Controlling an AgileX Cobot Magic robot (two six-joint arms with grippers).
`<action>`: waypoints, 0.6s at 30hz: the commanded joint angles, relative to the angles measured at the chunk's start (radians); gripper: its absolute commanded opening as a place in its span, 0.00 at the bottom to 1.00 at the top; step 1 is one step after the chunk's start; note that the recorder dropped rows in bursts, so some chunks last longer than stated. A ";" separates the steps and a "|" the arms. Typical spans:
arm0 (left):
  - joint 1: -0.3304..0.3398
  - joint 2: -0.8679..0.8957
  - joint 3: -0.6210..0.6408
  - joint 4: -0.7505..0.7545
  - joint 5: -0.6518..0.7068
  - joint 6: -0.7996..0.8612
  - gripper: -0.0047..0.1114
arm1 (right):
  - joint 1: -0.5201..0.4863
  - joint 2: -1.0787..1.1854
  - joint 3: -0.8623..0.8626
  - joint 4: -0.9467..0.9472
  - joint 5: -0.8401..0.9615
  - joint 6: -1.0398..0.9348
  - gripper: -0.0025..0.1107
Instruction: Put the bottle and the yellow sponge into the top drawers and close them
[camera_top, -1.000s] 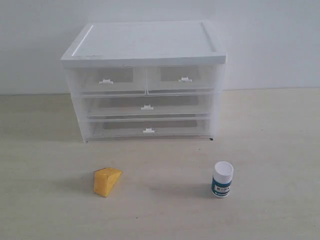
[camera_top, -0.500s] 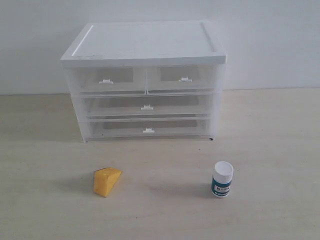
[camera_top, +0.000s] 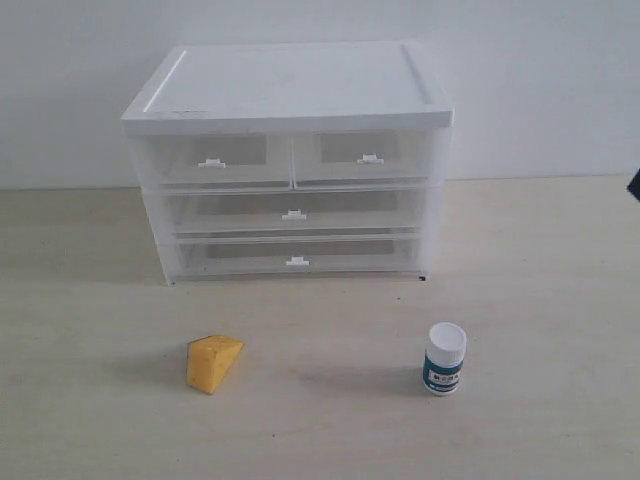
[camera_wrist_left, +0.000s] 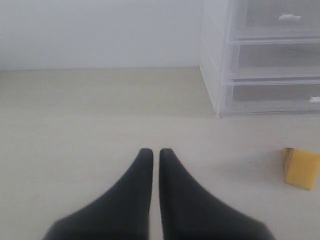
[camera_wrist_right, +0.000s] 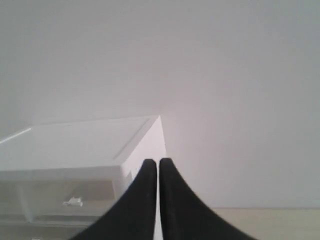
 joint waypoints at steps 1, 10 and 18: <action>0.004 -0.004 0.003 -0.004 0.000 0.003 0.08 | 0.109 0.084 -0.003 0.151 -0.047 -0.124 0.02; 0.004 -0.004 0.003 -0.004 0.000 0.003 0.08 | 0.449 0.246 -0.003 0.577 -0.223 -0.424 0.02; 0.004 -0.004 0.003 -0.004 0.000 0.003 0.08 | 0.695 0.498 -0.029 0.832 -0.423 -0.483 0.02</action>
